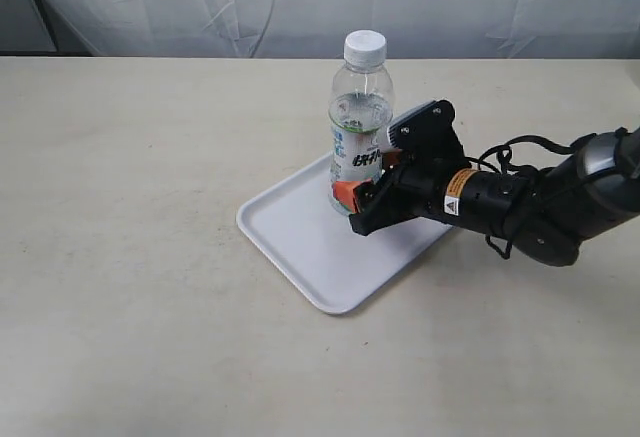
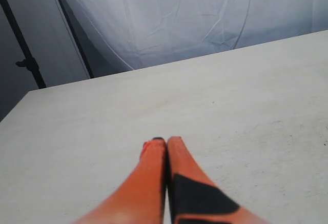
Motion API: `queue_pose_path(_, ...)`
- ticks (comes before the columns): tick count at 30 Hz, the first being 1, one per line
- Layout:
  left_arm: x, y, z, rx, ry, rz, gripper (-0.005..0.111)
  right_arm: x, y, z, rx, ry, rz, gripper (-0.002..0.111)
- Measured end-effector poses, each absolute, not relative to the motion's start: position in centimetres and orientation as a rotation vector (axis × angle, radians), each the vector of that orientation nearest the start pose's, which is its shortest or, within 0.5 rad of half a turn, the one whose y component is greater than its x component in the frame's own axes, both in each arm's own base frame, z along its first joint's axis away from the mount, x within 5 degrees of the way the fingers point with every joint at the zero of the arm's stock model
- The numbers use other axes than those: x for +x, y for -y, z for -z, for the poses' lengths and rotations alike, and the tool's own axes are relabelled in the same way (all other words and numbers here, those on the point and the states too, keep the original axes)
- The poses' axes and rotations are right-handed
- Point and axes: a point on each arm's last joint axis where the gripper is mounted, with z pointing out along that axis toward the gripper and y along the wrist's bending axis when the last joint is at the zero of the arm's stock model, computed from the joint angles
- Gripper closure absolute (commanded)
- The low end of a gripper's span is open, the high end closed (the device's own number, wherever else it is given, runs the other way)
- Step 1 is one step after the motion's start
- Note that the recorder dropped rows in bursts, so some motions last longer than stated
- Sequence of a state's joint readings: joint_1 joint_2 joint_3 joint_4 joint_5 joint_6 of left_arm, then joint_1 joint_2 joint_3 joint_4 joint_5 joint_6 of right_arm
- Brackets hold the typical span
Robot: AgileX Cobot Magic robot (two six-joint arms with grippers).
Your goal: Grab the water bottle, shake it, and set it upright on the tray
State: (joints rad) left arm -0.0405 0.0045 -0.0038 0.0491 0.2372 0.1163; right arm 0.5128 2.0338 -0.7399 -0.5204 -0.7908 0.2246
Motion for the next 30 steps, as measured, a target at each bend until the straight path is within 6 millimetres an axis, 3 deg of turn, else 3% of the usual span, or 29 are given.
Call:
queue_pose_path(16, 5.6, 0.1, -19.3, 0.167, -1.714, -0.101, 0.106, 28.0, -18.6, -11.3, -0.975, -2.045, -0.405, 0.035)
queue_pose_path(24, 5.6, 0.1, -19.3, 0.167, -1.714, -0.101, 0.106, 26.1, -17.0, -13.4, -0.826, -2.135, -0.419, 0.036)
queue_pose_path(27, 5.6, 0.1, -19.3, 0.167, -1.714, -0.101, 0.106, 24.9, -15.9, -14.8, -0.734, -2.161, -0.406, 0.048)
queue_pose_path(30, 5.6, 0.1, -19.3, 0.167, -1.714, -0.101, 0.106, 23.9, -14.7, -16.7, -0.644, -2.195, -0.373, 0.073)
